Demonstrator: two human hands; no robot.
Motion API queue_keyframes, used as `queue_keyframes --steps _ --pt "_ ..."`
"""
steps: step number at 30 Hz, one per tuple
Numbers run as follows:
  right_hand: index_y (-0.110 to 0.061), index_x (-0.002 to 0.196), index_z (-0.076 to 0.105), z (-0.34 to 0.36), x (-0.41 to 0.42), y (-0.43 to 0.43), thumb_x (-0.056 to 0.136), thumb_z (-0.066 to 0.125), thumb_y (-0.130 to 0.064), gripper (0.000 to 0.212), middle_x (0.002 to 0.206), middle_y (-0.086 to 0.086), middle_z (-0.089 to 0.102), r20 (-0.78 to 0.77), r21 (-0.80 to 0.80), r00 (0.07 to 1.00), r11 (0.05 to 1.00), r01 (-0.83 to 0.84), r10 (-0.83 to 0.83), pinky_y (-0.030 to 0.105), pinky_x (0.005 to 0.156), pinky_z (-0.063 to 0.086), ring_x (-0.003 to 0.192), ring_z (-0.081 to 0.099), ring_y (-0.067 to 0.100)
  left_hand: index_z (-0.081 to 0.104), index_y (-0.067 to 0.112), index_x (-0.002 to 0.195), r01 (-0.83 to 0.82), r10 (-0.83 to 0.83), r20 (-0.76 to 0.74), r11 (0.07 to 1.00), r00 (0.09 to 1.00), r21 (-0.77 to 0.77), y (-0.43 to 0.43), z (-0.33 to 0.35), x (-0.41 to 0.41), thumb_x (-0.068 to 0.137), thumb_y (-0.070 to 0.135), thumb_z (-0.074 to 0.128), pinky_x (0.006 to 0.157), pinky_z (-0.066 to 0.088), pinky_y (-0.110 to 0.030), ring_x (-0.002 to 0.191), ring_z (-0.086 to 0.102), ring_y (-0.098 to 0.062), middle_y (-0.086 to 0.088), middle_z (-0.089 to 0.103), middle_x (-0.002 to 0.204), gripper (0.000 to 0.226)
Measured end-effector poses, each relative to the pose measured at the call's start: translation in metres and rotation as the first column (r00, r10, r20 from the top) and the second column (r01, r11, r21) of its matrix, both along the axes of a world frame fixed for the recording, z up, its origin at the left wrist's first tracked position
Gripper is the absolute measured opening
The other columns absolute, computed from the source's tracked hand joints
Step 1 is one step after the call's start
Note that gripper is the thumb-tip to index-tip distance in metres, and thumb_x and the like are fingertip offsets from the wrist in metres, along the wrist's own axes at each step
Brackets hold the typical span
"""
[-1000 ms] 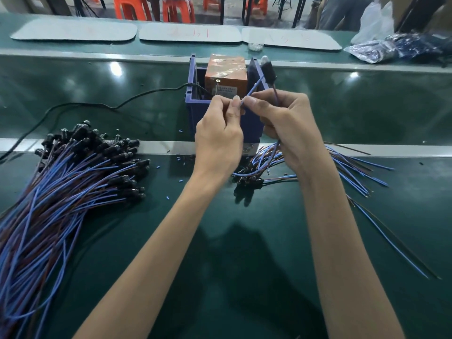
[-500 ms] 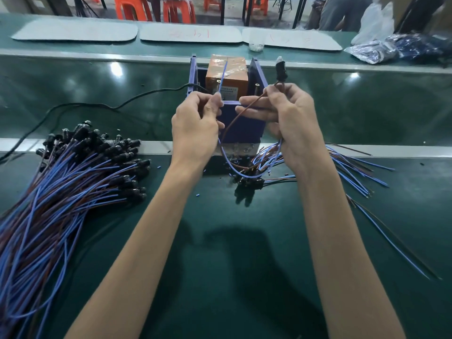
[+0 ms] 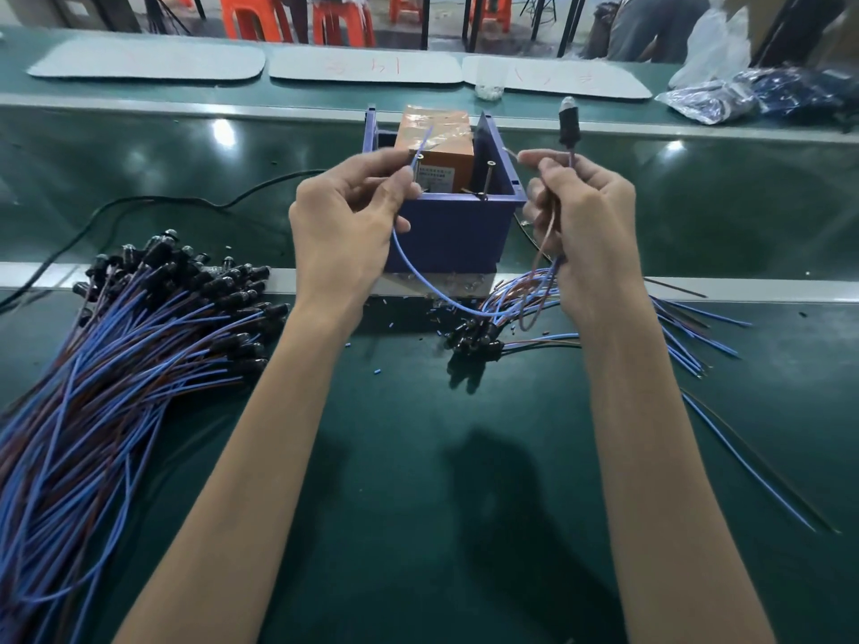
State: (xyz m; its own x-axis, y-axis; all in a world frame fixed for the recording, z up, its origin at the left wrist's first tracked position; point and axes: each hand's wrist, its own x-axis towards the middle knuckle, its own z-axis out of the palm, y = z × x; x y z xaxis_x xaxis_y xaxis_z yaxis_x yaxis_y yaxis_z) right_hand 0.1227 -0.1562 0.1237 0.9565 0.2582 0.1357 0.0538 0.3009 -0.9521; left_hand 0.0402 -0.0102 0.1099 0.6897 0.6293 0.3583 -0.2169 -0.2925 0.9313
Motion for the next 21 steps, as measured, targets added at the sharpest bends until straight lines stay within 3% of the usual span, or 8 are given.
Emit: queue_keyframes --steps 4,7,10,12,15,18,21 --pt "-0.008 0.085 0.066 0.003 0.004 -0.010 0.087 0.038 0.002 0.030 0.070 0.002 0.071 -0.005 -0.011 1.000 1.000 -0.006 0.006 0.014 0.037 0.021 0.051 0.057 0.007 0.072 0.020 0.096 0.023 -0.024 -0.015 0.998 1.000 -0.066 0.007 0.003 -0.001 0.093 0.006 0.056 0.064 0.047 -0.017 0.054 0.055 -0.003 0.007 0.072 0.077 0.022" --pt "-0.009 0.089 0.066 0.002 0.006 -0.013 0.086 0.054 0.004 0.018 0.083 0.003 0.075 0.059 -0.057 0.998 0.998 0.036 -0.033 0.014 0.037 0.022 0.054 0.062 0.006 0.072 0.017 0.096 0.083 -0.086 -0.018 0.987 0.996 -0.134 0.013 0.004 -0.003 0.086 -0.008 0.041 0.063 0.044 -0.015 0.060 0.058 -0.006 0.005 0.073 0.081 0.041" --pt "-0.011 0.086 0.067 -0.002 0.008 -0.013 0.088 0.064 -0.006 0.006 0.077 0.000 0.074 0.079 -0.042 0.994 0.996 0.075 -0.071 0.014 0.038 0.024 0.050 0.056 0.004 0.069 0.019 0.101 0.062 -0.062 -0.007 0.998 0.998 0.000 0.015 0.003 -0.005 0.080 -0.011 0.039 0.072 0.051 -0.019 0.071 0.065 -0.005 0.008 0.071 0.086 0.047" --pt "-0.012 0.084 0.067 -0.004 0.008 -0.012 0.090 0.065 -0.012 0.007 0.064 -0.007 0.066 0.066 0.007 0.993 0.996 0.094 -0.095 0.013 0.038 0.025 0.047 0.046 0.002 0.068 0.021 0.103 0.030 -0.030 -0.001 0.997 1.000 0.075 0.016 0.000 -0.005 0.082 -0.008 0.052 0.079 0.055 -0.023 0.081 0.069 -0.005 0.009 0.071 0.089 0.039" --pt "-0.012 0.086 0.068 -0.004 0.010 -0.010 0.094 0.060 -0.014 0.012 0.061 -0.012 0.055 0.064 0.046 0.989 0.990 0.133 -0.136 0.011 0.037 0.025 0.047 0.041 0.000 0.070 0.025 0.099 -0.015 0.011 0.036 0.994 0.999 0.109 0.018 -0.004 -0.002 0.082 0.016 0.075 0.079 0.054 -0.022 0.081 0.068 -0.004 0.009 0.072 0.089 0.020" --pt "-0.015 0.083 0.070 -0.004 0.011 -0.010 0.096 0.055 -0.015 0.019 0.068 -0.010 0.059 0.080 -0.019 0.978 0.981 0.196 -0.193 0.013 0.037 0.024 0.049 0.046 0.001 0.069 0.033 0.095 -0.080 0.068 0.085 0.986 0.994 0.146 0.019 -0.009 0.000 0.084 0.030 0.073 0.080 0.054 -0.023 0.080 0.066 0.000 0.007 0.071 0.091 0.012" --pt "-0.016 0.084 0.070 -0.006 0.012 -0.008 0.096 0.055 -0.015 0.019 0.075 -0.009 0.065 0.114 -0.068 0.972 0.975 0.211 -0.203 0.012 0.039 0.028 0.052 0.053 0.002 0.067 0.036 0.098 -0.148 0.128 0.110 0.969 0.986 0.199 0.019 -0.014 0.003 0.088 0.030 0.069 0.080 0.050 -0.017 0.077 0.062 0.005 0.006 0.064 0.092 0.011"
